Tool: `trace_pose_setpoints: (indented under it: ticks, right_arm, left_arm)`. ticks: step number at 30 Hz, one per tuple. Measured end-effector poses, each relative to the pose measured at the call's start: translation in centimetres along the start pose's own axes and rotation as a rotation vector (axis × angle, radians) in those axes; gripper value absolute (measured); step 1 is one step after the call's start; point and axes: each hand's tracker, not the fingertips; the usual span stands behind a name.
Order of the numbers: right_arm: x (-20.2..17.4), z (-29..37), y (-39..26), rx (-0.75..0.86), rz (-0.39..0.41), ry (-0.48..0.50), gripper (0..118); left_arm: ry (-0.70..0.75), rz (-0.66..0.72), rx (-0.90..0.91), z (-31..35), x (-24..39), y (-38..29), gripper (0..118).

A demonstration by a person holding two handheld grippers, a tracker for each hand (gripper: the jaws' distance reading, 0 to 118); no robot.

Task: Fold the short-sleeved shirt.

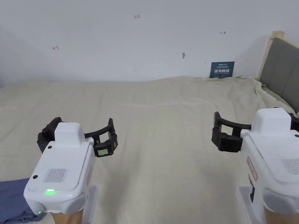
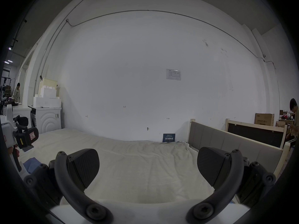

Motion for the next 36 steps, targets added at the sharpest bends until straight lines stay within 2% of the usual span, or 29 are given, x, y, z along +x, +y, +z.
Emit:
trace_pose_setpoints:
  ticks: [6,8,11,12,14,16,19,21,26,29,31,33,36]
  right_arm:
    - [-0.1,-0.2,0.3,-0.028,-0.005,-0.017,118]
    - [-0.1,-0.4,0.7,-0.115,-0.059,-0.028,118]
    - [0.3,-0.9,1.5,-0.292,-0.238,-0.056,118]
    - [0.4,-1.2,1.8,-0.349,-0.27,-0.067,118]
    - [0.4,-1.5,2.4,-0.481,-0.286,-0.115,118]
    - [0.5,-2.0,2.6,-0.54,-0.27,-0.108,118]
    - [0.8,-2.2,3.1,-0.554,-0.293,-0.078,118]
    - [0.9,-2.2,3.2,-0.565,-0.342,-0.093,118]
    - [1.4,-2.5,2.9,-0.58,-0.398,-0.106,118]
    - [1.1,-2.4,2.7,-0.579,-0.398,-0.146,118]
    - [0.6,-2.3,2.6,-0.556,-0.34,-0.187,118]
    - [0.2,-2.2,2.5,-0.544,-0.302,-0.18,117]
    - [0.4,-2.3,2.4,-0.557,-0.263,-0.104,117]
  left_arm:
    - [-0.01,-0.011,-0.004,-0.1,-0.1,0.1,118]
    - [-0.01,-0.011,-0.004,0.0,-0.1,0.1,118]
    - [-0.012,0.002,-0.006,0.0,-0.2,0.1,118]
    - [-0.013,0.004,-0.007,0.0,-0.3,0.1,118]
    - [-0.022,0.005,-0.01,0.0,-0.4,0.1,118]
    - [-0.02,-0.003,-0.014,0.0,-0.4,0.1,118]
    - [-0.018,-0.005,-0.01,0.0,-0.5,0.2,118]
    - [-0.015,-0.001,-0.01,-0.1,-0.5,0.2,118]
    - [-0.013,0.013,-0.005,-0.1,-0.7,0.3,118]
    - [-0.01,0.008,-0.011,-0.1,-0.7,0.1,118]
    - [-0.008,0.008,-0.012,0.0,-0.8,0.1,118]
    - [-0.008,0.008,-0.01,0.0,-0.8,0.1,118]
    - [-0.009,0.008,-0.009,0.1,-0.8,0.1,118]
